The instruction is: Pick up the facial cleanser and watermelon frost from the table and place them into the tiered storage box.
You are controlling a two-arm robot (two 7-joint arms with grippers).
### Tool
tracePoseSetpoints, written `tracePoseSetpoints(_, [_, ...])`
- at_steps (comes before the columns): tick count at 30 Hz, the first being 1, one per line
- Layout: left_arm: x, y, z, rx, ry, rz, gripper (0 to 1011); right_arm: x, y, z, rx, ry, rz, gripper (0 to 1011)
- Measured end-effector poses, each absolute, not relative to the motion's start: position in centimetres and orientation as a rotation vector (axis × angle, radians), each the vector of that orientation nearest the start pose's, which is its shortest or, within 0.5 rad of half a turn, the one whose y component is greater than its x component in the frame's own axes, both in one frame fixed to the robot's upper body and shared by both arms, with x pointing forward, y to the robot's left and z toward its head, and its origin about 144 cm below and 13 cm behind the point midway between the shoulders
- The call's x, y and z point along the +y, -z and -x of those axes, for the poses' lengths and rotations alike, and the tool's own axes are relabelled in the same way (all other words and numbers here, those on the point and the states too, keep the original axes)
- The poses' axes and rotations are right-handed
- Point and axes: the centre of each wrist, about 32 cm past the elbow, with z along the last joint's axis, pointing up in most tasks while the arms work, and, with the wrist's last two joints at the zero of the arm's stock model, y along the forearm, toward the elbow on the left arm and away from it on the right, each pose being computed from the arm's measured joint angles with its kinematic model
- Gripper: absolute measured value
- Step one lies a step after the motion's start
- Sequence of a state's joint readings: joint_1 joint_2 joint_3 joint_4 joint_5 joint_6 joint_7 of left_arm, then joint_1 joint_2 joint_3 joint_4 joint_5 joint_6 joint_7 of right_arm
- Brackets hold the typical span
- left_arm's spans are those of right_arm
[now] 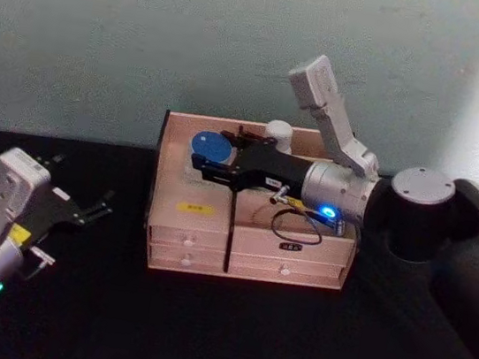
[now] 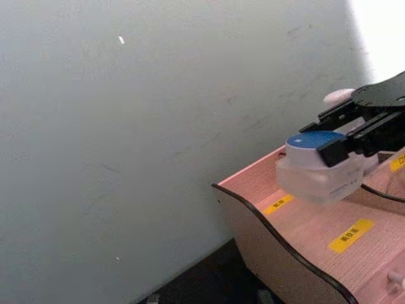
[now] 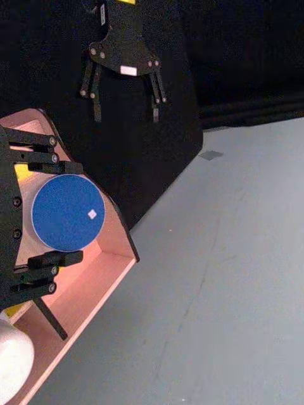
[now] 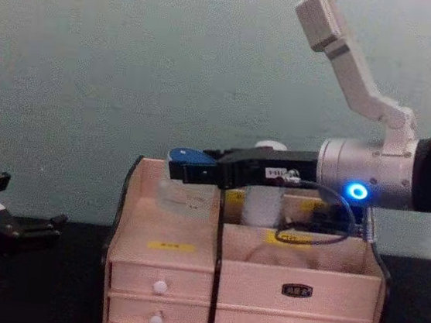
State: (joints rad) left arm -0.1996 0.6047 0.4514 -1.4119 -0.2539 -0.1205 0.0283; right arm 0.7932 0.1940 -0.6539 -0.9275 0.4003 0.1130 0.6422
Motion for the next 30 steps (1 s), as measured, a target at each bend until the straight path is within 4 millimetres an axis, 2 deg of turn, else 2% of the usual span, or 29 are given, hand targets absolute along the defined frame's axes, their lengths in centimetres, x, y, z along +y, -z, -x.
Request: tracePoseSetpoints(30, [30.97,-113.98,-48.86,-0.285,-1.248,-0.305,1001,-15.98,-122.71,-64.55,0.092,0.554,0.329,712])
